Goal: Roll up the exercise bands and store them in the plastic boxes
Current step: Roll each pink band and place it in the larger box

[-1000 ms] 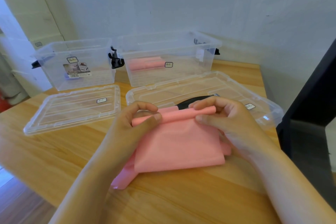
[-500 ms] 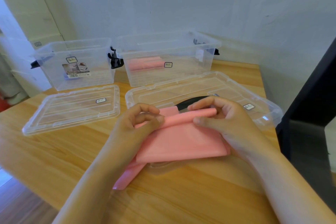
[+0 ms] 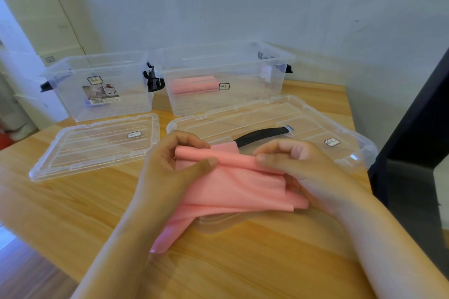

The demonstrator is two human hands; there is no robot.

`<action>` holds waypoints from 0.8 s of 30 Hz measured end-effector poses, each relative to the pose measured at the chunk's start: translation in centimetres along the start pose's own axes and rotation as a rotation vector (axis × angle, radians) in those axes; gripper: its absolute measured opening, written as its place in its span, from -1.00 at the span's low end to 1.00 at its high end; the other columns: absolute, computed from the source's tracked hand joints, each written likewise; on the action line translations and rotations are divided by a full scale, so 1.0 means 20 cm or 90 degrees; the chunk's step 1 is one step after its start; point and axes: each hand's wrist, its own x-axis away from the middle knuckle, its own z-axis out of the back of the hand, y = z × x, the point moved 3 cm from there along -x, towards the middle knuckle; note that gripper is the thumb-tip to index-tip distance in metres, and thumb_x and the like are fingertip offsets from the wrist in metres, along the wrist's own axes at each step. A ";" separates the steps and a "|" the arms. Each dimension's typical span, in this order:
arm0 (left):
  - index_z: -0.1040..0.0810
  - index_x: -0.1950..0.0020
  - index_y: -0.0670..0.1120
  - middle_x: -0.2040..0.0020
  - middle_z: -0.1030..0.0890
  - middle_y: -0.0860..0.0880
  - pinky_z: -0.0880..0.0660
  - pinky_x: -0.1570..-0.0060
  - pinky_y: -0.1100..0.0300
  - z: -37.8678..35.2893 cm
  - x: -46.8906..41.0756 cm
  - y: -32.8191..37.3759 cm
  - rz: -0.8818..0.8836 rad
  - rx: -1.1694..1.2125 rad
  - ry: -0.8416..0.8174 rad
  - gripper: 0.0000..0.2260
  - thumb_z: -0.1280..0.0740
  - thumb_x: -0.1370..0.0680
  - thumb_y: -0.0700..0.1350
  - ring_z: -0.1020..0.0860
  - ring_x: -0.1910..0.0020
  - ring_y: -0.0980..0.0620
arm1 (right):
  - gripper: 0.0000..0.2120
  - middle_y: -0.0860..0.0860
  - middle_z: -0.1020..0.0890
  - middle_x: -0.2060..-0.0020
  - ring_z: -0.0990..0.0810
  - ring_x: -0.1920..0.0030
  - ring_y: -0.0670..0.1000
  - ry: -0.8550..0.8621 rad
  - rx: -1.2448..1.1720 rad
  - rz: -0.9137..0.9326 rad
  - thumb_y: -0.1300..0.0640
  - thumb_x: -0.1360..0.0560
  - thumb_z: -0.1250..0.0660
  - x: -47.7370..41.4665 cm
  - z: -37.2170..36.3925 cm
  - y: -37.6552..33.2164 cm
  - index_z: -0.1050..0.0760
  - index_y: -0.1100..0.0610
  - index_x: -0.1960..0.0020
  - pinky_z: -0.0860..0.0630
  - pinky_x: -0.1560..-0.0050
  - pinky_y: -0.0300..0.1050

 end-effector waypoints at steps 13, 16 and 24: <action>-0.55 0.07 -0.11 0.17 -0.65 0.08 -0.42 0.17 0.42 -0.02 0.01 0.02 0.024 0.011 -0.046 -0.82 -0.48 -0.39 -0.19 -0.55 0.20 0.21 | -0.78 0.02 -0.66 0.12 -0.58 0.12 -0.07 0.012 0.041 0.068 0.18 -0.32 -0.51 0.00 0.01 -0.01 -0.62 0.03 0.05 -0.48 0.10 -0.26; -0.56 0.10 -0.08 0.23 -0.61 0.14 -0.40 0.24 0.45 -0.01 0.01 0.03 0.003 0.011 -0.036 -0.80 -0.51 -0.34 -0.20 -0.51 0.25 0.23 | -0.77 0.07 -0.67 0.08 -0.57 0.11 -0.06 0.022 0.063 0.057 0.06 -0.26 -0.55 -0.01 0.00 0.00 -0.64 0.03 0.10 -0.45 0.00 -0.14; -0.57 0.06 0.01 0.15 -0.67 0.08 -0.42 0.09 0.44 -0.02 0.01 0.01 0.037 0.027 -0.039 -0.77 -0.51 -0.35 -0.02 -0.58 0.14 0.20 | -0.79 0.05 -0.67 0.10 -0.56 0.11 -0.10 0.031 0.060 0.118 0.33 -0.35 -0.48 0.00 0.01 -0.03 -0.60 0.06 0.13 -0.43 0.08 -0.29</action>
